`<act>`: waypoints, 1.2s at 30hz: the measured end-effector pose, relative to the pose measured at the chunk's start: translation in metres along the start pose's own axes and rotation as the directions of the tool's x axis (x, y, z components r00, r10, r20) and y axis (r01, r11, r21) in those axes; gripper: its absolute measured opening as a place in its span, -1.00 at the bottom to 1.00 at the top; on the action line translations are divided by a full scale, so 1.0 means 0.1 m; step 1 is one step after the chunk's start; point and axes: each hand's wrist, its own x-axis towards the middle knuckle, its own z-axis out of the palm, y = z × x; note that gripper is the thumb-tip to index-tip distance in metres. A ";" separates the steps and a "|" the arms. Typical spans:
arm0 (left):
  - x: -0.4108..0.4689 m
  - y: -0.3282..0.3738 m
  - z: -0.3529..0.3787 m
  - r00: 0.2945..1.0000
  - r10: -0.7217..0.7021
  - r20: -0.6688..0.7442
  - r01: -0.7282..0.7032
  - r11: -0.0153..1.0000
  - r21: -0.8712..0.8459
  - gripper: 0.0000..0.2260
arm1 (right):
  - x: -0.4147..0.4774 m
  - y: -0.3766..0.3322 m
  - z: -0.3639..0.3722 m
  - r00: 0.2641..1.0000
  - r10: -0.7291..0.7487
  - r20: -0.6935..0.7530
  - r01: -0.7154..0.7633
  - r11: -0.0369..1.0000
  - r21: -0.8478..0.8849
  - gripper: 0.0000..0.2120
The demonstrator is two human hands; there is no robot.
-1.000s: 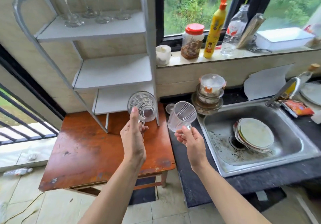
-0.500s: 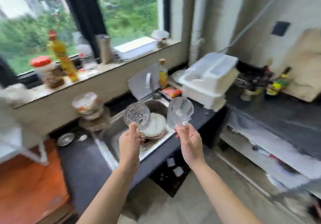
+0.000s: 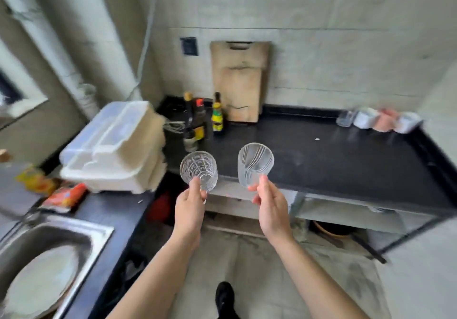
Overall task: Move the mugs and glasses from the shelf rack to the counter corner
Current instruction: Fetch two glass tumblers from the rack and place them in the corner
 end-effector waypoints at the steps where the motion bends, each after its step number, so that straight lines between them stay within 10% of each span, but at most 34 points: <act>1: 0.12 0.01 0.28 0.999 0.000 0.052 -0.001 1.000 0.027 -0.63 | 0.21 0.03 -0.16 0.999 0.006 -0.040 -0.006 1.000 0.000 -0.47; 17: 1.26 0.55 4.42 0.794 -0.117 0.597 -0.063 0.960 0.271 -0.65 | 2.80 -0.04 -2.79 0.845 0.077 -0.529 -0.115 0.993 -0.038 -0.59; 36: 1.30 -0.66 8.24 0.813 -0.386 0.435 0.091 0.824 0.560 -0.64 | 5.18 1.34 -5.68 0.822 0.378 -0.426 -0.369 0.923 0.107 -0.62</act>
